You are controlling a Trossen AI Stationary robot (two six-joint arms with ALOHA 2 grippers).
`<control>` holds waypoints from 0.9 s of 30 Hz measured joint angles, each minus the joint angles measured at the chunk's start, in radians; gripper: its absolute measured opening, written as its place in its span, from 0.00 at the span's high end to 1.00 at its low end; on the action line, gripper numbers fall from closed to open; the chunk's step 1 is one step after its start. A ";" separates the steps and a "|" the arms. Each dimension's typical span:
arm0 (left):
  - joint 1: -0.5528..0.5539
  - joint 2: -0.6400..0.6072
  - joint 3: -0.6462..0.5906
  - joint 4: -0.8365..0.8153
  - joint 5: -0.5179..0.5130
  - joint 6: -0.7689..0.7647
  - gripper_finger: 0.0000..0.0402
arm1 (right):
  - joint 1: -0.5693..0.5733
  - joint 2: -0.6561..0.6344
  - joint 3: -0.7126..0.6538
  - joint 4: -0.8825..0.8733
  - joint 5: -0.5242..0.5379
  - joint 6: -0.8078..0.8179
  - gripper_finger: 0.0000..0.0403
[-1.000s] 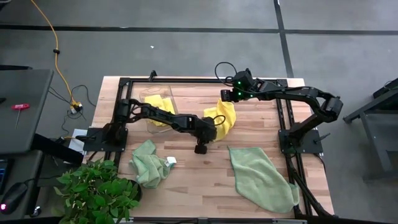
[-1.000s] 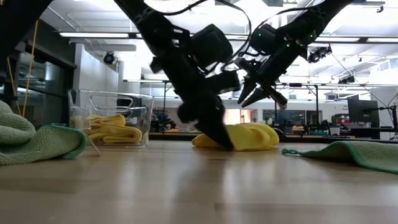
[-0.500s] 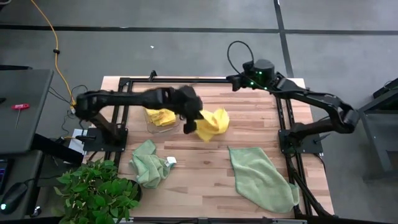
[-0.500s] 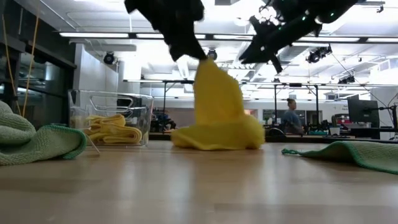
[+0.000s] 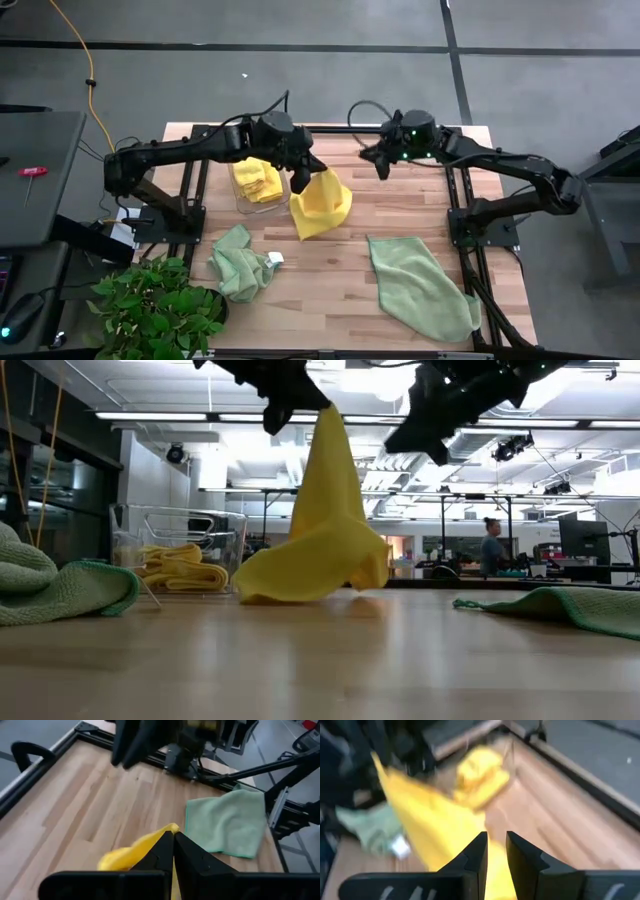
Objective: Fold microfiber towels
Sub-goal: Fold the yellow towel
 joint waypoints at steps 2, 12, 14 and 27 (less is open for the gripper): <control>0.000 0.000 0.016 -0.017 0.000 -0.007 1.00 | 0.017 0.000 0.000 -0.078 0.019 -0.036 0.84; 0.000 0.040 0.242 -0.070 -0.030 0.111 1.00 | 0.027 -0.022 0.000 -0.154 0.144 -0.129 0.85; -0.003 0.069 0.301 -0.135 -0.033 0.140 1.00 | 0.011 -0.046 0.000 -0.130 0.166 -0.131 0.85; -0.157 0.287 0.415 -0.602 -0.086 0.350 1.00 | -0.069 -0.189 0.000 -0.133 0.190 -0.109 0.85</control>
